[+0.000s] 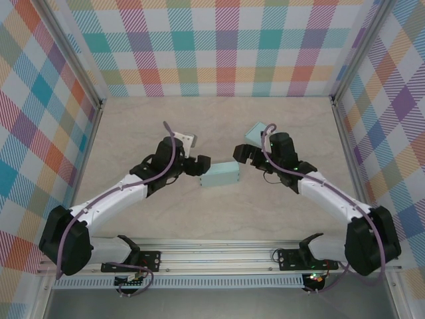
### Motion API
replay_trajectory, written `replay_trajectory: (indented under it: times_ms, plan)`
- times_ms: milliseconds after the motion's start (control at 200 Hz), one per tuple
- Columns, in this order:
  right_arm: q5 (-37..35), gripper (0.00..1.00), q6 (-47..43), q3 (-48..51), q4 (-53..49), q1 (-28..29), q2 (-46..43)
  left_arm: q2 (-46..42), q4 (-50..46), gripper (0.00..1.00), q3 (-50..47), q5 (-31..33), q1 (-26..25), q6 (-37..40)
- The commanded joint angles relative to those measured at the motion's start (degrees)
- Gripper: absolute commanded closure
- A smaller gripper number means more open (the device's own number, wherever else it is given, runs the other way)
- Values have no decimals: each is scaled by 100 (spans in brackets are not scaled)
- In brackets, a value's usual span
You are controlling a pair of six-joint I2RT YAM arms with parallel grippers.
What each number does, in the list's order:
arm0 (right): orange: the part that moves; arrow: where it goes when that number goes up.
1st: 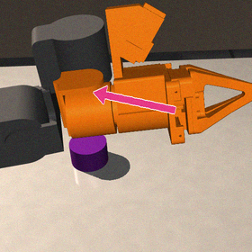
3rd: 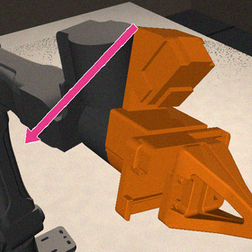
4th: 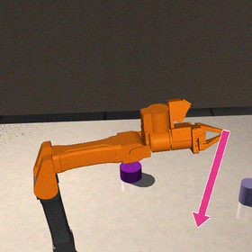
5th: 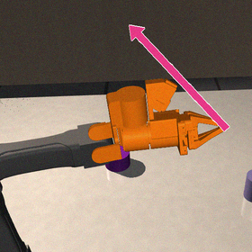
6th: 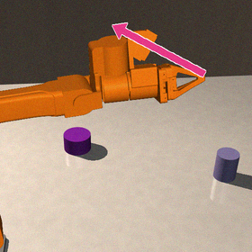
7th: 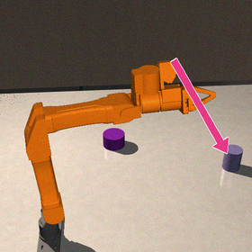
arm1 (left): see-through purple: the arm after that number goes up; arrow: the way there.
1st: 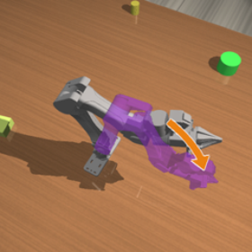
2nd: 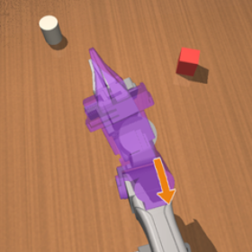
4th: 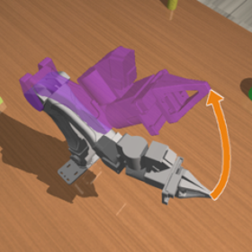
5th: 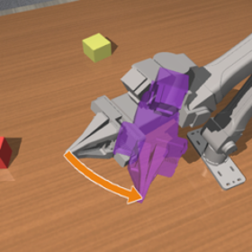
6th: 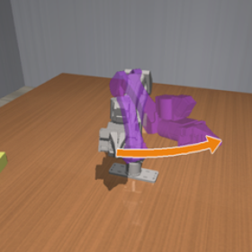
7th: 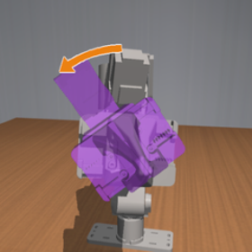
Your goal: Fold the paper box
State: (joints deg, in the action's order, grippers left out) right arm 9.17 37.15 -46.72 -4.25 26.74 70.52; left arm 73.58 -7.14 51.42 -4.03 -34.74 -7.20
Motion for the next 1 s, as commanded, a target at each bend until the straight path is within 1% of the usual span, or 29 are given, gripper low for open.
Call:
replay_trajectory:
  times_ms: [0, 45, 105, 150, 205, 350, 460, 615, 735, 820, 900, 995]
  plan:
    - [-886, 0, -265, -334, -1371, 40, -521, 195, -632, 12, 228, -766, -134, 1913]
    - [-1147, 0, -261, -341, -1687, 40, -764, 251, -682, 11, 233, -679, -236, 2391]
    - [-1426, 0, -261, -305, -1978, 42, -1113, 386, -755, 11, 281, -591, -289, 2766]
    - [-1569, 0, -252, -271, -2142, 37, -1376, 562, -832, 11, 413, -484, -296, 2958]
    - [-1678, 0, -245, -237, -2303, 42, -1654, 806, -1197, 11, 626, -355, -312, 3168]
    - [-1884, 0, -210, -165, -2573, 37, -2191, 1394, -1769, 11, 1181, -314, -496, 3708]
    - [-1979, 0, -156, -99, -2645, 42, -2382, 1638, -1707, 11, 1302, -66, -604, 3858]
    - [-1972, 0, -111, -49, -2608, 42, -2384, 1975, -1766, 12, 1572, 56, -619, 4042]
    - [-1955, 0, -111, -74, -2607, 42, -2337, 2222, -1926, 19, 1756, 138, -643, 4304]
    - [-1995, 1, -121, -96, -2618, 39, -2351, 2341, -1970, 24, 1795, 306, -679, 4485]
    - [-2041, 0, -148, -110, -2641, 42, -2384, 2427, -2016, 31, 1830, 452, -725, 4685]
    - [-2085, 0, -164, -127, -2660, 42, -2412, 2468, -1940, 48, 1829, 669, -762, 4887]
